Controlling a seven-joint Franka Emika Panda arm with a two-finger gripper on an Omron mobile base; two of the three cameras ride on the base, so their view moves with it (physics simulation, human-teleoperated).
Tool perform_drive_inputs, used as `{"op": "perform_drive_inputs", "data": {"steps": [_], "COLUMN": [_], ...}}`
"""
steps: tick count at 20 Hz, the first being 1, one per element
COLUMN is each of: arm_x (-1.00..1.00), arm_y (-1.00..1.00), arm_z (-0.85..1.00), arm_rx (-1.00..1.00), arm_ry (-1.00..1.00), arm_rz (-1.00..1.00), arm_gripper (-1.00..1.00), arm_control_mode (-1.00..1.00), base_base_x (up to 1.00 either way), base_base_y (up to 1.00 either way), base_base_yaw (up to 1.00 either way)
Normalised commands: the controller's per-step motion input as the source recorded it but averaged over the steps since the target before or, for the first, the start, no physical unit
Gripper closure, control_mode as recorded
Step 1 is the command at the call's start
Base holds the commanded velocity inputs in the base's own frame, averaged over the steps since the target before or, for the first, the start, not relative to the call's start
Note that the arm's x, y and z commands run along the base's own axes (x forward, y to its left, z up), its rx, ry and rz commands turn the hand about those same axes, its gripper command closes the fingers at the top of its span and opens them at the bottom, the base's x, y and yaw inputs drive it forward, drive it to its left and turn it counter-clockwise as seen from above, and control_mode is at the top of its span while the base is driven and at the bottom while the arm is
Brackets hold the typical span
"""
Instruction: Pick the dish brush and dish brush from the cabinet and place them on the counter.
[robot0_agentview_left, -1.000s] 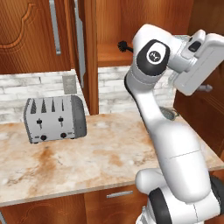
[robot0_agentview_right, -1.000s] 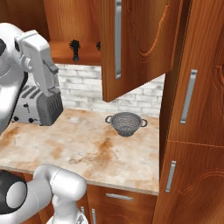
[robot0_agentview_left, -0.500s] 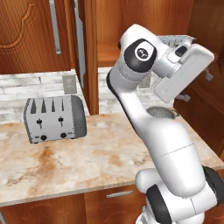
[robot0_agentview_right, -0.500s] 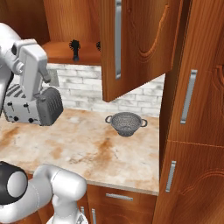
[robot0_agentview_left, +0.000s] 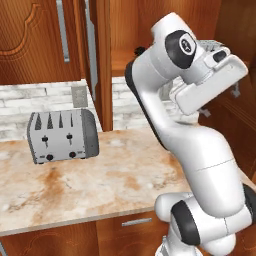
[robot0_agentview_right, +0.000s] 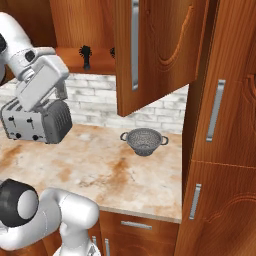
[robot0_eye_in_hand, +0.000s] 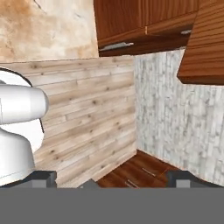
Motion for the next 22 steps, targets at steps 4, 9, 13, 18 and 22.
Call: {"op": "perform_drive_inputs", "data": {"steps": [4, 9, 13, 18, 22], "arm_x": [0.09, 0.07, 0.01, 0.01, 0.02], "arm_y": [0.04, 0.02, 0.02, 0.17, 0.02], "arm_z": [-0.43, -0.26, -0.10, 0.02, 0.24], "arm_rx": [0.35, 0.38, 0.32, 0.02, 0.00], "arm_ry": [0.00, -0.06, -0.14, -0.12, -0.05], "arm_rz": [0.18, 0.15, 0.13, 0.07, 0.01], "arm_gripper": [-1.00, -1.00, -1.00, -1.00, -1.00], "arm_control_mode": [-1.00, -1.00, -1.00, -1.00, -1.00], "base_base_x": [0.00, 0.00, 0.00, 0.00, 0.00], "base_base_y": [0.00, 0.00, 0.00, 0.00, 0.00], "base_base_yaw": [0.00, 0.00, 0.00, 0.00, 0.00]}}
